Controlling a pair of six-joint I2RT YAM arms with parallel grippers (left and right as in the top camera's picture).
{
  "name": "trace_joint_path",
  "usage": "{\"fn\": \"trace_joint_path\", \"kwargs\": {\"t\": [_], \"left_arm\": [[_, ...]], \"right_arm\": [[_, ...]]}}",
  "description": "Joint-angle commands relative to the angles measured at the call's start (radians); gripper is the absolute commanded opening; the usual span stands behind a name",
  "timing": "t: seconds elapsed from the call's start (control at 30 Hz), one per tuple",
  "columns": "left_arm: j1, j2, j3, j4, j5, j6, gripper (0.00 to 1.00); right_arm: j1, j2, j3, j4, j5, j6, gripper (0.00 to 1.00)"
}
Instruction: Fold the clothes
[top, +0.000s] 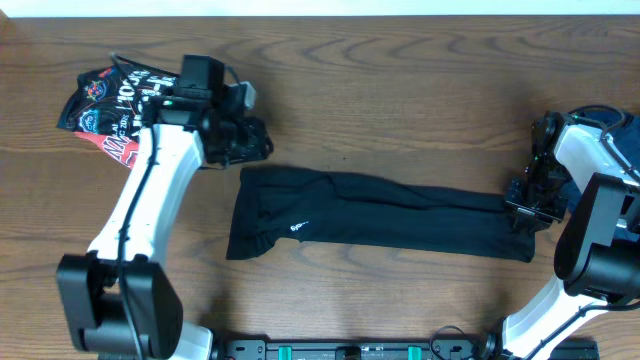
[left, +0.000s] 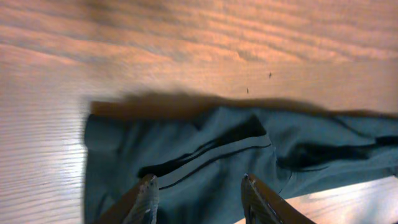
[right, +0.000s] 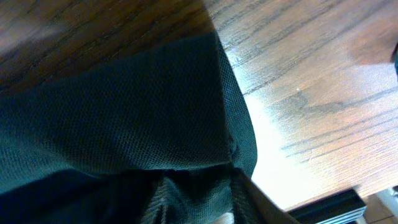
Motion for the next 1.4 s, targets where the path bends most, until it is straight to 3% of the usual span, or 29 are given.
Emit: {"fn": "trace_joint_path", "kwargs": {"t": [0.0, 0.23, 0.3, 0.4, 0.7, 1.13, 1.37], "left_arm": [[-0.054, 0.071, -0.010, -0.006, -0.001, -0.043, 0.45], [-0.196, 0.175, -0.011, -0.037, -0.006, -0.042, 0.44], [-0.223, 0.207, -0.012, -0.059, -0.017, -0.043, 0.43], [-0.251, 0.256, -0.023, -0.077, -0.020, -0.043, 0.43], [-0.268, 0.348, -0.045, -0.115, -0.020, -0.058, 0.43], [-0.230, 0.348, -0.045, 0.208, -0.066, -0.095, 0.43], [-0.192, 0.342, -0.038, 0.222, 0.016, -0.128, 0.43]], "right_arm": [[-0.011, 0.006, -0.006, 0.003, -0.004, -0.003, 0.40], [-0.011, 0.006, -0.006, 0.003, -0.004, -0.003, 0.40], [-0.012, 0.006, -0.006, 0.014, -0.004, -0.003, 0.45], [-0.012, 0.006, -0.006, 0.059, -0.009, -0.003, 0.50], [-0.011, 0.016, -0.008, 0.139, -0.095, -0.033, 0.49], [-0.010, 0.035, -0.003, 0.453, -0.174, -0.033, 0.50], [-0.016, 0.031, 0.033, 0.484, -0.184, -0.079, 0.54]]}}
